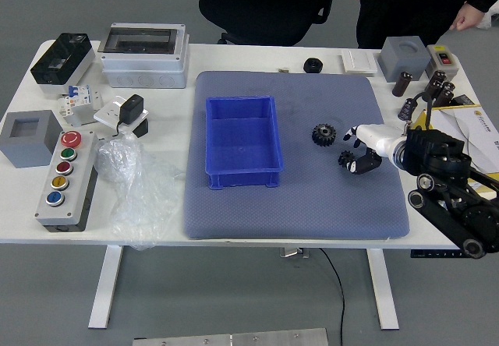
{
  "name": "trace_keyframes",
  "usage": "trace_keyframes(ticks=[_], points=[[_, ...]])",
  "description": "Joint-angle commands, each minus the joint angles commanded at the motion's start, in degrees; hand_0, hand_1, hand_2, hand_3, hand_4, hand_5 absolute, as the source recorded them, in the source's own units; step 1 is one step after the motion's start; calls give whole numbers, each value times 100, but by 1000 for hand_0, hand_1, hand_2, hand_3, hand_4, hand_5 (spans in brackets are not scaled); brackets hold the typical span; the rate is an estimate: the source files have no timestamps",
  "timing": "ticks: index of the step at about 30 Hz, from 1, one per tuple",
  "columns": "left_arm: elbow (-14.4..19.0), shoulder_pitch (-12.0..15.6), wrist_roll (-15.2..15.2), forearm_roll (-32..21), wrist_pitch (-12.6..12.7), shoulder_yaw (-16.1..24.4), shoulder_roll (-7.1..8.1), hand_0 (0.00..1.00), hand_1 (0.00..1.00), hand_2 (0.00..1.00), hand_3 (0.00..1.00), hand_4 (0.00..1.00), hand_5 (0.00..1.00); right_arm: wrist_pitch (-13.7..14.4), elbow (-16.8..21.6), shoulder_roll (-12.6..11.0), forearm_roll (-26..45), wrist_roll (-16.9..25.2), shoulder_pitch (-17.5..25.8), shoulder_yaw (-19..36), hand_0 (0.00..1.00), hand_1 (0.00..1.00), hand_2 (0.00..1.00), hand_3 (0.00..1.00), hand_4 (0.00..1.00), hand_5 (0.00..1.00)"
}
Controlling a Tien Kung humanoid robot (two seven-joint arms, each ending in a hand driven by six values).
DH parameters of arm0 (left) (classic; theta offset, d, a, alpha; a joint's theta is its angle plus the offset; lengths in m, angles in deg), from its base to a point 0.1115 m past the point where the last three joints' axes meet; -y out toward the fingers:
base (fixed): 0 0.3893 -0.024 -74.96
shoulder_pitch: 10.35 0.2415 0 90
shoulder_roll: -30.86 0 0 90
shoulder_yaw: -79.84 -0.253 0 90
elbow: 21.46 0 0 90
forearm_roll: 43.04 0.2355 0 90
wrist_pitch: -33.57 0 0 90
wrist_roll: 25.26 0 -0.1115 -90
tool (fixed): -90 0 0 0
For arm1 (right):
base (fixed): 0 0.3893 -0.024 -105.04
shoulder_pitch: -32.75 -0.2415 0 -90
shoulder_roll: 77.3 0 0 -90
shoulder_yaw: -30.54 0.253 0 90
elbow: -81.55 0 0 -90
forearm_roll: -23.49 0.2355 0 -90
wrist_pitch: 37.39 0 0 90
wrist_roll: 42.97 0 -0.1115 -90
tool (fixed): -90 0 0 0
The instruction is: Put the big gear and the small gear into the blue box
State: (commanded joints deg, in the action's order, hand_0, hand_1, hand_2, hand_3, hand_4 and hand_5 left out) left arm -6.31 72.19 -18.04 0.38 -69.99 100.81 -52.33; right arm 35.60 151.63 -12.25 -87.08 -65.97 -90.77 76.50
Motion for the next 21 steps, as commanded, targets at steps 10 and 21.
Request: trace_keyframes(ticks=[10,21], points=[[0,-4,0,4,-1,4,0,857,826,824,773,594,373,5,29,24,-72,-13,-17,-129,569,584,767,738,658,298],[-1,-11,4,7,-2,5,-11,857,826,824,772,594,373,27,34,23,-149,-19,-42,-265,570,584,764,730,657,297]])
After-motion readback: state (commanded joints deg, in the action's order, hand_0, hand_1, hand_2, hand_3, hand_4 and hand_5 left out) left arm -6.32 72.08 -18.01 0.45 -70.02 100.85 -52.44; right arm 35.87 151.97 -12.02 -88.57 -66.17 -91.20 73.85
